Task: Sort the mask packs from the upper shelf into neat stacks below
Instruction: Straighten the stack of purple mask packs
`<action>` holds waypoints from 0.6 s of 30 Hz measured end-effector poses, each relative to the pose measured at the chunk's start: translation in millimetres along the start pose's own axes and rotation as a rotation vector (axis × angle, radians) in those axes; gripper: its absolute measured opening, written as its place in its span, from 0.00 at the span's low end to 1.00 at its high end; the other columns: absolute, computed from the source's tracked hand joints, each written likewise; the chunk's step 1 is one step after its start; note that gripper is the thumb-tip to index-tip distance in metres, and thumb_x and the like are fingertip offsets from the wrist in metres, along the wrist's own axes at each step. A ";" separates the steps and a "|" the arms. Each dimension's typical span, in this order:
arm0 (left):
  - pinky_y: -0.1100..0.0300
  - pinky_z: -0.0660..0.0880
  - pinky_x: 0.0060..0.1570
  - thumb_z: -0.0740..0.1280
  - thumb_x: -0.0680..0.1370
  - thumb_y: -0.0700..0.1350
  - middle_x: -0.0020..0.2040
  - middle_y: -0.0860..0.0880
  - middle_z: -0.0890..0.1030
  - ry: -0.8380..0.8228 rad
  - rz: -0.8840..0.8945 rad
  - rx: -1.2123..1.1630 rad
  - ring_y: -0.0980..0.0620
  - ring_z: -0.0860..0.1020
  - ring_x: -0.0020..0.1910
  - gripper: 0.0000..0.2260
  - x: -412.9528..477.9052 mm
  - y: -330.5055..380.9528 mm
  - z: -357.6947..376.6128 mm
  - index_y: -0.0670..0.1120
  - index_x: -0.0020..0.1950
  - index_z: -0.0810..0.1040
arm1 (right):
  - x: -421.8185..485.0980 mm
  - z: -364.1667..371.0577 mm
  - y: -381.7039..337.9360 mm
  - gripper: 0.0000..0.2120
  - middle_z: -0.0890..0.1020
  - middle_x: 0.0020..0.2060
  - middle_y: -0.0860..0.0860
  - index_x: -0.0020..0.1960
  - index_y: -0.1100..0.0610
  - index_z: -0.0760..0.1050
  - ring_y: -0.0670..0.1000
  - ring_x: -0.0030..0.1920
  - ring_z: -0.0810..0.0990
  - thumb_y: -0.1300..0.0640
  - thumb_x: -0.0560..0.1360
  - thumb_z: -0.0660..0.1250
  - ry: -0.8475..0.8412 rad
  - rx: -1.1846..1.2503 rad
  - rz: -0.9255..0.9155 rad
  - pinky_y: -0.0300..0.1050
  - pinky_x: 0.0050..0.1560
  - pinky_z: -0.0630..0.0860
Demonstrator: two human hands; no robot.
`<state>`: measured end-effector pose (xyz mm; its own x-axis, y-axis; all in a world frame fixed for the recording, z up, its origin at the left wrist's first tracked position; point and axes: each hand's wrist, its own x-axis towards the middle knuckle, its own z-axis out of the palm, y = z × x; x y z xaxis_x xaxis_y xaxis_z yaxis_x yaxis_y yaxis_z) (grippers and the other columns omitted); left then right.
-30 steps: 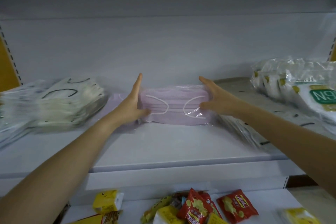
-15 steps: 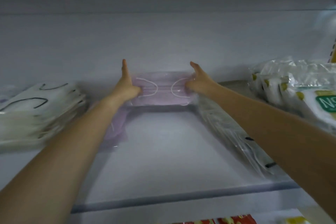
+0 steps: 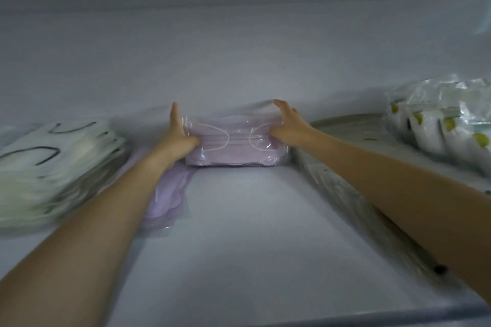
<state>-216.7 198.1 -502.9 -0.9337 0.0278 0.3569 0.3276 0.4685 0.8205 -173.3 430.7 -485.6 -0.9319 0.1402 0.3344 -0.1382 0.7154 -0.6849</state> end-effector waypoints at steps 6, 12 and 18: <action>0.57 0.69 0.58 0.63 0.73 0.32 0.71 0.39 0.67 -0.047 0.142 0.178 0.40 0.72 0.64 0.41 -8.1 5.4 9.9 0.50 0.78 0.44 | -21.0 0.5 4.5 0.34 0.52 0.73 0.59 0.76 0.54 0.47 0.61 0.72 0.54 0.56 0.76 0.61 0.063 -0.465 -0.121 0.51 0.71 0.53; 0.61 0.65 0.50 0.64 0.76 0.38 0.66 0.37 0.70 -0.028 0.119 0.265 0.40 0.73 0.61 0.39 -11.4 7.2 10.6 0.49 0.78 0.43 | -23.4 13.3 -10.2 0.33 0.46 0.76 0.54 0.77 0.52 0.44 0.56 0.76 0.43 0.46 0.77 0.54 -0.038 -0.843 -0.497 0.53 0.73 0.40; 0.54 0.62 0.65 0.61 0.78 0.44 0.73 0.40 0.55 -0.028 0.149 0.384 0.39 0.64 0.69 0.34 -20.8 7.9 13.7 0.53 0.78 0.43 | -18.1 27.5 -3.3 0.39 0.39 0.76 0.53 0.76 0.52 0.37 0.55 0.76 0.38 0.36 0.77 0.54 -0.228 -0.966 -0.464 0.53 0.73 0.37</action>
<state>-196.7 213.3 -509.9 -0.8855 0.1418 0.4424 0.3866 0.7530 0.5325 -165.2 406.9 -507.2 -0.9109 -0.3406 0.2330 -0.2636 0.9147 0.3065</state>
